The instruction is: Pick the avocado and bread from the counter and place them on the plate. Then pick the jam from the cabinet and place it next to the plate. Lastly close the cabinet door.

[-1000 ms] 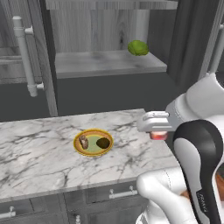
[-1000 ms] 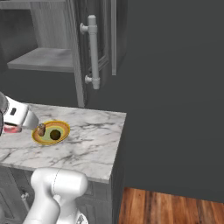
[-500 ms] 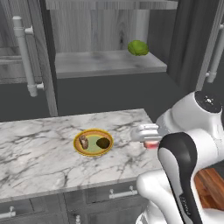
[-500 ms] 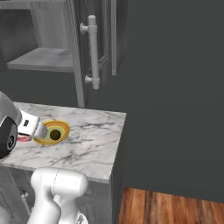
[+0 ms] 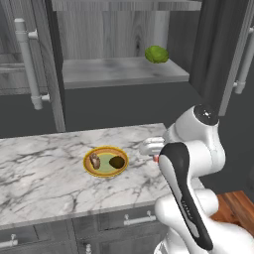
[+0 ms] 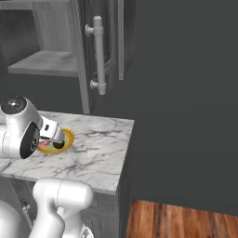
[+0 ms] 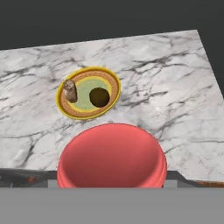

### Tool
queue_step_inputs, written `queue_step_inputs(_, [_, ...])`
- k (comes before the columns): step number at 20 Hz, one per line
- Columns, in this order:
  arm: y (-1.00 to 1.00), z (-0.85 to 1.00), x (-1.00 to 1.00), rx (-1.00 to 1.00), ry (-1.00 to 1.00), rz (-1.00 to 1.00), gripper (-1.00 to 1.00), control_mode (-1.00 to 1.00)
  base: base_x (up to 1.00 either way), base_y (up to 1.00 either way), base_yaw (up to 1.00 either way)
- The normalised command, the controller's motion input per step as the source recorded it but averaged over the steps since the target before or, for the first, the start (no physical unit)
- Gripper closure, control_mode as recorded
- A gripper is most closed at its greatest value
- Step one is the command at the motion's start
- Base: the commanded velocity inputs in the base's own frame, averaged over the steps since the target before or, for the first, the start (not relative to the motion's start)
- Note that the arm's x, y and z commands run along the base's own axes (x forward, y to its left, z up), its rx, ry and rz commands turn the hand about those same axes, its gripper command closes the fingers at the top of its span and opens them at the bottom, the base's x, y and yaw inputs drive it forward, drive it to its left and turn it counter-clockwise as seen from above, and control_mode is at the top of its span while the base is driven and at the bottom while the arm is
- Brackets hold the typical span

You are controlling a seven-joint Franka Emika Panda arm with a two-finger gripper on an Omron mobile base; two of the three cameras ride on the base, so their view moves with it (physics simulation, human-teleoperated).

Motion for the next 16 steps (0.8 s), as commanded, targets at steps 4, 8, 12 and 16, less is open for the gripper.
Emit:
queue_step_inputs(4, [0.00, -0.83, 0.67, 0.00, -0.10, 0.00, 1.00, -1.00, 0.00, 0.00, 0.00])
queue_step_inputs(8, [0.00, -0.82, 0.68, 0.00, -0.12, 0.00, 1.00, -1.00, 0.00, 0.00, 0.00])
queue_step_inputs(12, [-0.09, -0.77, 0.60, 0.00, -0.19, -0.01, 1.00, -1.00, 0.00, 0.00, 0.00])
queue_step_inputs(16, [-0.14, -0.51, 0.48, 0.00, -0.17, -0.01, 1.00, -1.00, 0.00, 0.00, 0.00])
